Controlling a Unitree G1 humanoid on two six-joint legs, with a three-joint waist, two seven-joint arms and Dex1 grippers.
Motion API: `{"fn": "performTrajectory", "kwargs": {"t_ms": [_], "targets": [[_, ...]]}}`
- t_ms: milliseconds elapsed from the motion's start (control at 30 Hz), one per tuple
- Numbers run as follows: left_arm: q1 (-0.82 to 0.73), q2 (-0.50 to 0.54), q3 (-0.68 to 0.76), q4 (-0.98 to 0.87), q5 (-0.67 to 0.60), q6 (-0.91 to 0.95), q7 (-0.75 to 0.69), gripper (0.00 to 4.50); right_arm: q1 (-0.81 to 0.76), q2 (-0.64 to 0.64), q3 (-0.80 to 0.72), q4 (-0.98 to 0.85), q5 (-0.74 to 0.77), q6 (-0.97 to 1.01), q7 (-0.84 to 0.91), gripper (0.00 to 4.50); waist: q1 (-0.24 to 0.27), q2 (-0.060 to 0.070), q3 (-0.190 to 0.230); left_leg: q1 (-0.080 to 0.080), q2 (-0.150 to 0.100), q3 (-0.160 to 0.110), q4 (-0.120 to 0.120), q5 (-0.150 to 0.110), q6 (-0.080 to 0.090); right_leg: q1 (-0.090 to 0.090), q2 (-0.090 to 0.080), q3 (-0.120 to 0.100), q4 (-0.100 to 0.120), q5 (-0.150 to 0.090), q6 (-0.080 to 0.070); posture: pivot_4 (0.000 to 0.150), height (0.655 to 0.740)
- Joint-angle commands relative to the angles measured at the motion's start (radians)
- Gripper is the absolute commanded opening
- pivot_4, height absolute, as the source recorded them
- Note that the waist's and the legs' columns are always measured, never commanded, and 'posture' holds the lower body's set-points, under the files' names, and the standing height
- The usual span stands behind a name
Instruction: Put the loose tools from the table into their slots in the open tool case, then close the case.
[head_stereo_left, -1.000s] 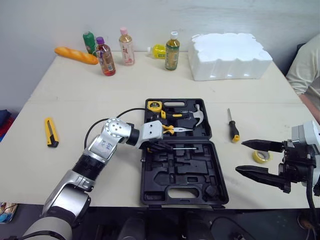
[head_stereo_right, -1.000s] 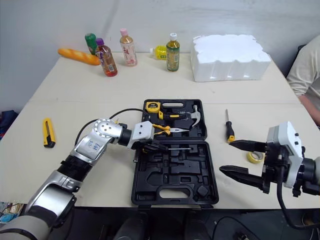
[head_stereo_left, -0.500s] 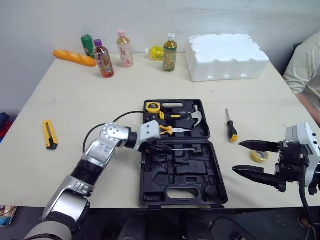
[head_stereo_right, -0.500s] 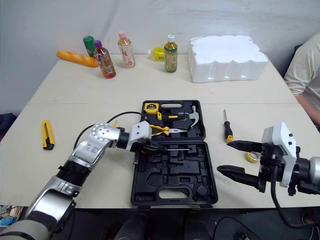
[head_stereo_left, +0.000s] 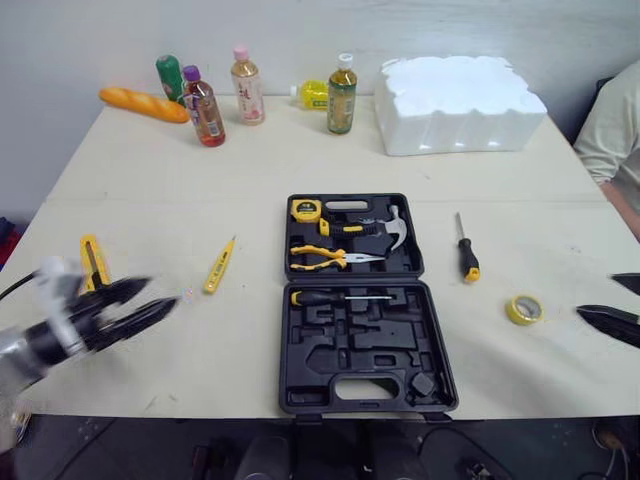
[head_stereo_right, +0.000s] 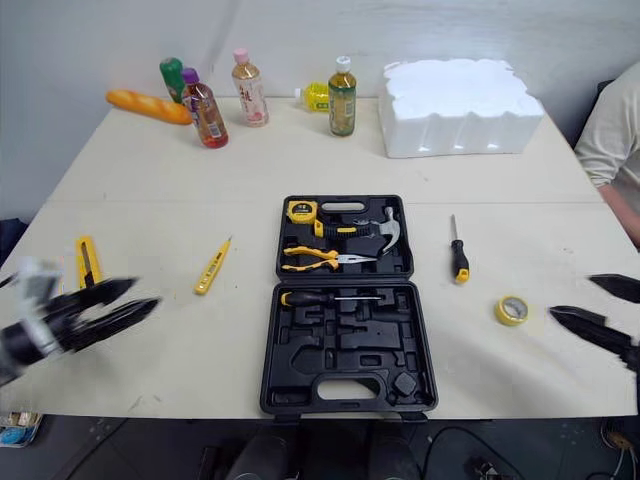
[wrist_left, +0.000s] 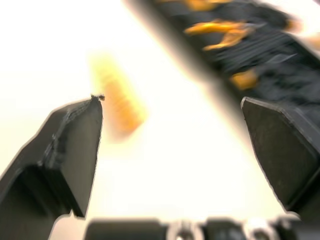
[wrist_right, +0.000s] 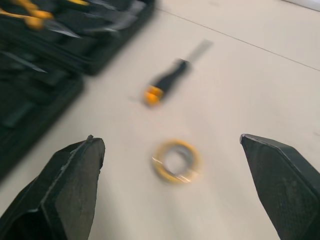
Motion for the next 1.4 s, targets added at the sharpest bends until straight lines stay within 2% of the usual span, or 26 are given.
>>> {"fn": "performTrajectory", "kwargs": {"t_ms": [33, 100, 200, 467, 633, 1000, 1133, 1233, 1333, 1400], "targets": [[0.047, 0.038, 0.155, 0.138, 0.003, -0.062, 0.013, 4.46, -0.007, -0.027, -0.037, 0.131, -0.071, -0.091, 0.027, 4.50, 0.003, 0.000, 0.000, 0.001, 0.000, 0.000, 0.000, 0.001, 0.000, 0.002, -0.001, 0.000, 0.000, 0.000, -0.001, 0.150, 0.7383], [0.060, 0.061, 0.215, 0.262, 0.024, -0.109, 0.041, 4.46, -0.021, -0.036, -0.033, 0.214, -0.105, -0.138, 0.029, 4.50, 0.002, 0.001, 0.001, 0.004, 0.000, -0.001, 0.000, -0.001, -0.004, 0.006, -0.003, -0.002, -0.003, 0.001, -0.002, 0.150, 0.7383], [0.087, 0.073, 0.229, 0.326, 0.069, -0.187, 0.086, 4.46, -0.047, -0.050, -0.034, 0.328, -0.146, -0.199, 0.012, 4.50, -0.004, 0.001, 0.001, 0.013, 0.000, 0.002, -0.009, -0.001, -0.005, 0.014, -0.003, 0.000, -0.009, 0.001, -0.003, 0.150, 0.7383], [0.081, 0.056, 0.205, 0.316, 0.042, -0.185, 0.134, 4.46, -0.093, -0.041, -0.009, 0.400, -0.176, -0.261, -0.001, 4.50, -0.013, 0.002, 0.000, 0.013, 0.002, 0.004, -0.015, -0.003, -0.005, 0.007, -0.003, 0.000, -0.005, 0.003, 0.001, 0.150, 0.7383], [0.036, 0.033, 0.150, 0.242, 0.023, -0.150, 0.201, 4.46, -0.151, -0.029, 0.041, 0.357, -0.159, -0.248, -0.016, 4.50, -0.026, 0.002, 0.000, 0.013, 0.002, 0.004, -0.015, -0.005, -0.008, 0.008, -0.003, 0.000, -0.004, 0.004, 0.003, 0.150, 0.7383], [-0.126, -0.018, 0.003, -0.128, -0.122, 0.112, 0.424, 4.46, -0.250, 0.050, 0.122, 0.039, -0.003, -0.053, -0.080, 4.50, -0.025, 0.002, 0.001, 0.014, 0.002, 0.003, -0.012, -0.002, -0.010, 0.009, -0.002, 0.000, -0.001, 0.007, 0.009, 0.150, 0.7383], [-0.176, 0.006, -0.077, -0.280, -0.248, 0.143, 0.349, 4.46, -0.299, 0.076, 0.173, -0.127, 0.076, 0.116, -0.216, 4.50, -0.025, 0.002, 0.001, 0.013, 0.002, 0.003, -0.013, 0.000, -0.008, 0.008, -0.001, 0.000, -0.002, 0.007, 0.009, 0.150, 0.7383], [-0.212, 0.036, -0.118, -0.323, -0.314, 0.159, 0.304, 4.46, -0.348, 0.100, 0.204, -0.193, 0.118, 0.212, -0.309, 4.50, -0.024, 0.002, 0.001, 0.013, 0.002, 0.003, -0.011, 0.000, -0.009, 0.008, -0.001, 0.000, -0.001, 0.007, 0.009, 0.150, 0.7383], [-0.377, 0.121, -0.246, -0.375, -0.527, 0.212, 0.147, 4.46, -0.450, 0.215, 0.324, -0.306, 0.147, 0.364, -0.552, 4.50, -0.024, -0.001, 0.001, 0.013, 0.002, 0.002, -0.012, 0.002, -0.011, 0.009, 0.000, -0.001, -0.001, 0.007, 0.009, 0.150, 0.7383], [-0.451, 0.160, -0.301, -0.374, -0.579, 0.213, 0.078, 4.46, -0.497, 0.280, 0.369, -0.338, 0.131, 0.418, -0.661, 4.50, -0.025, 0.000, 0.001, 0.012, 0.002, -0.001, -0.011, 0.004, -0.016, 0.008, 0.000, -0.003, -0.001, 0.008, 0.008, 0.150, 0.7383]]}}
